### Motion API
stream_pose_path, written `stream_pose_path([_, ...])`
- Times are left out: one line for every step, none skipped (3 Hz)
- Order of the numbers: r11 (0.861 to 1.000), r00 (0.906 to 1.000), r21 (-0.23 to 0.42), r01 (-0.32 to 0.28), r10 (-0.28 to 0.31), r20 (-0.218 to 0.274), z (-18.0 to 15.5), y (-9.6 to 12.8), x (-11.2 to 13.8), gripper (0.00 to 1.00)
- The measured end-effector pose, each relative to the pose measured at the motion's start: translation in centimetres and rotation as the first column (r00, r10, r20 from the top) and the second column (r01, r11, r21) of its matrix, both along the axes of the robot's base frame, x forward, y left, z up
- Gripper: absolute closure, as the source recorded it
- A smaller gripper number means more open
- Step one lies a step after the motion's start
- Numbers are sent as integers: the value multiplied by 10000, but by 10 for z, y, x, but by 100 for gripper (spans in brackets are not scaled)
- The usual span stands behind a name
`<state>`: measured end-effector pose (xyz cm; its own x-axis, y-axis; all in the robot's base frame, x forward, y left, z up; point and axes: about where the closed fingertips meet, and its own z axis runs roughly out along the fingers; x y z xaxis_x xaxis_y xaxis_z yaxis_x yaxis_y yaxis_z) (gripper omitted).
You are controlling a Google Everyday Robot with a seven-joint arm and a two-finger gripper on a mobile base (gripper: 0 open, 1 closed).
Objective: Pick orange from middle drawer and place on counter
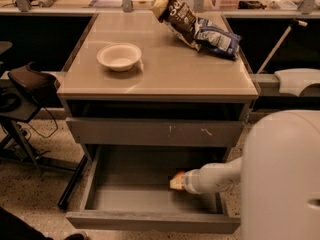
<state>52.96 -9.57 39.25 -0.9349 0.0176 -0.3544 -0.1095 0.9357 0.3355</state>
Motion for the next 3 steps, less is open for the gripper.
stream_pose_path([9973,9900,278,-686,646,1254,73,-3,5,100])
stream_pose_path([9873,9563,299,-1563,1436,2547,168,1,22,100])
stream_pose_path([9889,9288,87,-1486,1365,3446,268,-35,41,100])
